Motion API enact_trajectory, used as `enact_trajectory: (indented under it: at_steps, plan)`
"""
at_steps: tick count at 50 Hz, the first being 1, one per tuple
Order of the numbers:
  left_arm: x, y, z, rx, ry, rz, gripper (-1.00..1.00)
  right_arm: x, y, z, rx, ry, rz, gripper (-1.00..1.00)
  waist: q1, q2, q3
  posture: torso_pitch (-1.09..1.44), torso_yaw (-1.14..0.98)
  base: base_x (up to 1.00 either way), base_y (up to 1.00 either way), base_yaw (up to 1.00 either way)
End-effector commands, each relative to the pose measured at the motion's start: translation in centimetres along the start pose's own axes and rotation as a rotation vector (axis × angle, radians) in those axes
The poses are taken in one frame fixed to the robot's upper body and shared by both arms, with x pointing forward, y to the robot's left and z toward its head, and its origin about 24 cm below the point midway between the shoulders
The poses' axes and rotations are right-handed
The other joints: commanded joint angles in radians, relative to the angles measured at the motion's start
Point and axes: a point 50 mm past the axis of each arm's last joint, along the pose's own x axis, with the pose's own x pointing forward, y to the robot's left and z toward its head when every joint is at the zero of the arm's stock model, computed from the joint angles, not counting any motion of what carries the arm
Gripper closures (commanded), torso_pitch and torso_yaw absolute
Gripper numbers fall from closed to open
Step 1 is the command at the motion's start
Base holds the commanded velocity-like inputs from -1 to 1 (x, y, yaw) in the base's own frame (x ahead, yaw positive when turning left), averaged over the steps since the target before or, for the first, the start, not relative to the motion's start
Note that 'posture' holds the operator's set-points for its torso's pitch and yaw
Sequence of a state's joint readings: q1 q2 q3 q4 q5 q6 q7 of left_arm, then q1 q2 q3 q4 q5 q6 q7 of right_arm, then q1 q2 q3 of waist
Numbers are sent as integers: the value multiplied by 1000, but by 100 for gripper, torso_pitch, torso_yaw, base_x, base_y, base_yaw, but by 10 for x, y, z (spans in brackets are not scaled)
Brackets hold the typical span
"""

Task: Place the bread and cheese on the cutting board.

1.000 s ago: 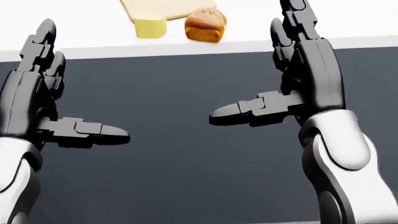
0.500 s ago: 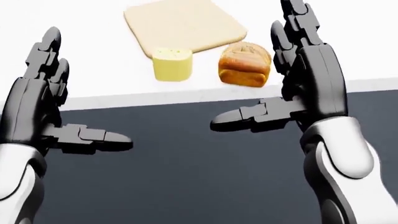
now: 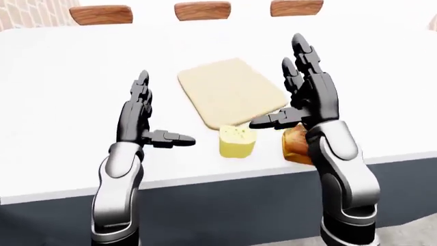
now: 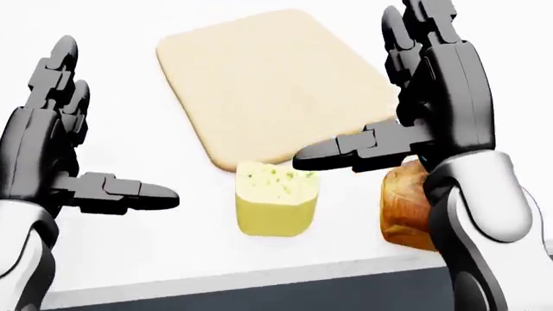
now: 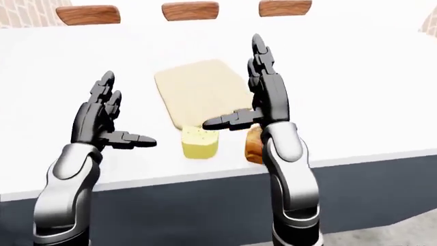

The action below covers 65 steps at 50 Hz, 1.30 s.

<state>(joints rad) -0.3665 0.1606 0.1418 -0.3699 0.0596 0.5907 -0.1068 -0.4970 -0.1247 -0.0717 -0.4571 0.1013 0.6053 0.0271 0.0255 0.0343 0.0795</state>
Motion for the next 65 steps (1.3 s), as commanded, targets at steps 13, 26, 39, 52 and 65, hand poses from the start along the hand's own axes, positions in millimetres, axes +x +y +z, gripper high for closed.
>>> enact_trajectory:
  at_steps: [13, 26, 39, 52, 65]
  plan:
    - [-10, 6, 33, 37, -131, 2, -100, -33, -28, 57, -129, -145, -81, -100, 5, -76, -66, 0, 0, 0, 0, 0]
    - [-14, 9, 32, 45, -126, 5, -100, -45, -38, 64, -164, -122, -99, -100, -12, -53, -70, 0, 0, 0, 0, 0]
    - [-15, 10, 32, 47, -124, 4, -100, -73, -47, 61, -227, -71, -102, -100, -13, -50, -66, 0, 0, 0, 0, 0]
    - [-15, 11, 33, 47, -123, 5, -100, -88, -76, 94, -373, -27, -102, -100, -13, -62, -63, 0, 0, 0, 0, 0]
    - [-12, 7, 29, 48, -115, -11, -100, -116, -79, 92, -452, 106, 51, -100, -9, -78, -54, 0, 0, 0, 0, 0]
